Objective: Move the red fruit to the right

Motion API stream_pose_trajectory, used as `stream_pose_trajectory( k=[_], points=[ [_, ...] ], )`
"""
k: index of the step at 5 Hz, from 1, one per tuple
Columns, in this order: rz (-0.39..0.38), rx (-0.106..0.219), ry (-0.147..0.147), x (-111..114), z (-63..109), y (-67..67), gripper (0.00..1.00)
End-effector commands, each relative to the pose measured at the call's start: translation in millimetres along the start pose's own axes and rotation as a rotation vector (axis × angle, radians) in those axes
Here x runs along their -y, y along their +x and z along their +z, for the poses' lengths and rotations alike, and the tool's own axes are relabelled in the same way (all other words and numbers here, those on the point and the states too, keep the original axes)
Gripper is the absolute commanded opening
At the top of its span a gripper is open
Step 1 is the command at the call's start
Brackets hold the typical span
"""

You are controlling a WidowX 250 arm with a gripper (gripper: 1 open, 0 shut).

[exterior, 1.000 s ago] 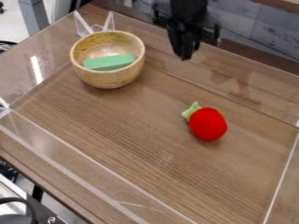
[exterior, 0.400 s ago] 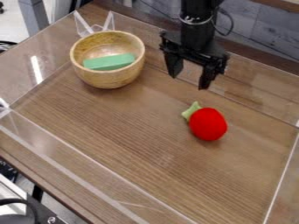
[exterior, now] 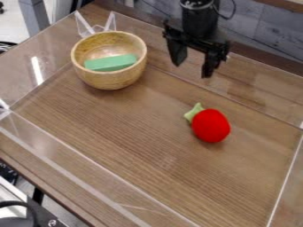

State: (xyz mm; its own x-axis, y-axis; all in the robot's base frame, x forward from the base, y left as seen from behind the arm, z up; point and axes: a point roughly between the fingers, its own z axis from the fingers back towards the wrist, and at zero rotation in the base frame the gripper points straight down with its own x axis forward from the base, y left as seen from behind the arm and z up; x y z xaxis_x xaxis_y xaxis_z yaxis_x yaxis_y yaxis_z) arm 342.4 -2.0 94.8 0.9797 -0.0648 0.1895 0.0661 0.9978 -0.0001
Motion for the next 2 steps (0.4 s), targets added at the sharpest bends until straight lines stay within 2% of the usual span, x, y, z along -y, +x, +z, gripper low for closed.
stream_pose_trajectory(
  k=[1, 2],
  points=[
    [-0.047, 0.089, 0.003, -10, 28.8, 13.9, 1.0],
    [0.009, 0.099, 0.017, -20, 39.2, 18.6, 1.0]
  ],
)
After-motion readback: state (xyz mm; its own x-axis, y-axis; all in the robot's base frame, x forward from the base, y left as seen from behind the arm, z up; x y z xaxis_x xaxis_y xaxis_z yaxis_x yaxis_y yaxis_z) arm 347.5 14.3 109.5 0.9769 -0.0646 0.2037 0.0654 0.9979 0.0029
